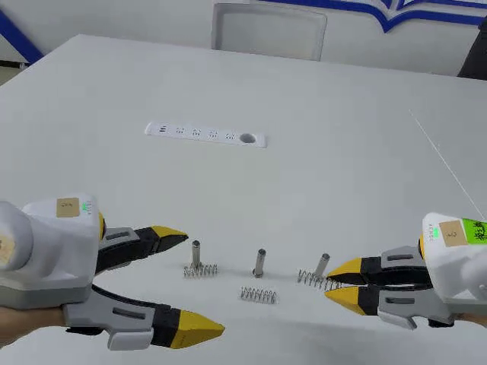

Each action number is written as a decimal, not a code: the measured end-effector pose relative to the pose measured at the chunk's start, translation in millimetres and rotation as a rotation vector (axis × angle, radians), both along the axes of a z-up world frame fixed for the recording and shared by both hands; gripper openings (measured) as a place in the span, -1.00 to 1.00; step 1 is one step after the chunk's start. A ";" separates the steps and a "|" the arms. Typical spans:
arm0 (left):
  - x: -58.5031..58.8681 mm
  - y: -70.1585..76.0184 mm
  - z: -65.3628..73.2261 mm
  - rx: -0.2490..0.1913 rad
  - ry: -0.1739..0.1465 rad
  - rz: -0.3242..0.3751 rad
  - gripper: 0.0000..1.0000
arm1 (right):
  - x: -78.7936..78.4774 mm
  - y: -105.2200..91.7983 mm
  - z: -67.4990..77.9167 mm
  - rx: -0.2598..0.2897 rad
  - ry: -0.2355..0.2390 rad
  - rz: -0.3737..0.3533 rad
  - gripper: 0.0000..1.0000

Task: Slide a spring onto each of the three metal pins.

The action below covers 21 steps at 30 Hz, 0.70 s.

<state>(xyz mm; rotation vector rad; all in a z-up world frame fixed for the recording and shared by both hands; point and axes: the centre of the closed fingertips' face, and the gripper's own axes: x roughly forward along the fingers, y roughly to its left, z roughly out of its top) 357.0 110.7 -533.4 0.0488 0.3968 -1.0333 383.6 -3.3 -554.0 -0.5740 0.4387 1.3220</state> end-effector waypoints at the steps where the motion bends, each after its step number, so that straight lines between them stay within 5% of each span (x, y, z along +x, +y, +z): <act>1: -0.2 -3.0 0.9 -0.001 -0.006 -0.004 0.65 | -2.5 1.6 2.1 -0.004 -0.003 0.007 -0.79; 6: -2.9 -18.4 5.6 -0.018 -0.020 -0.041 0.57 | -18.3 11.7 15.8 0.006 -0.009 0.030 -0.79; 9: -10.2 -29.7 10.1 -0.023 -0.057 -0.095 0.38 | -29.1 17.4 21.5 0.008 -0.009 0.056 -0.79; 21: -22.5 -50.6 10.3 -0.030 -0.067 -0.160 0.20 | -53.8 34.5 26.6 0.011 -0.021 0.118 -0.79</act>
